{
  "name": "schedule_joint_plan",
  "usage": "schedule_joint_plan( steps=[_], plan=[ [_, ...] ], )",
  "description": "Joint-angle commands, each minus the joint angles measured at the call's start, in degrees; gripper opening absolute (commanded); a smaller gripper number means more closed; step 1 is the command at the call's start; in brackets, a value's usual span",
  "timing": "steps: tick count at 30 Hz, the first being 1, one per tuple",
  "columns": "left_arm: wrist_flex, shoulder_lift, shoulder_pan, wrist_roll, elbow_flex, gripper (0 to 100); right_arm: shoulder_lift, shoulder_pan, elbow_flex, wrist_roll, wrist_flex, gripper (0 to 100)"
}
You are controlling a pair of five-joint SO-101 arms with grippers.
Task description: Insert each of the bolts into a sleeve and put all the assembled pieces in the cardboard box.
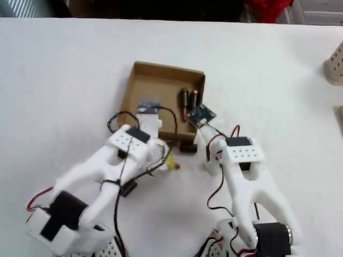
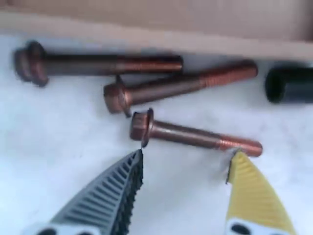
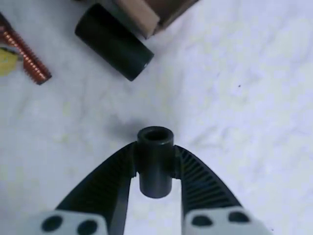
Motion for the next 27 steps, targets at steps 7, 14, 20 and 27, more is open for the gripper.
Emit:
schedule_joint_plan(
  steps=[7, 14, 20, 27],
  plan=[
    [0.6, -3.9, -1.6, -0.3, 1.0, 29, -0.8, -0.7, -0.3, 1.0, -0.9, 1.6],
    [-0.4, 0.6, -4.9, 7.6, -4.7, 29, -0.8, -1.8, -0.1, 1.0, -0.9, 1.6],
    [-5.3, 0.5, -4.3, 10.5, -5.4, 29, -0.8, -1.8, -0.1, 1.1, -0.9, 1.6],
    [-6.9, 1.0, -2.3, 12.7, -5.1, 29, -0.8, -1.8, -0.1, 1.1, -0.9, 1.6]
  ],
)
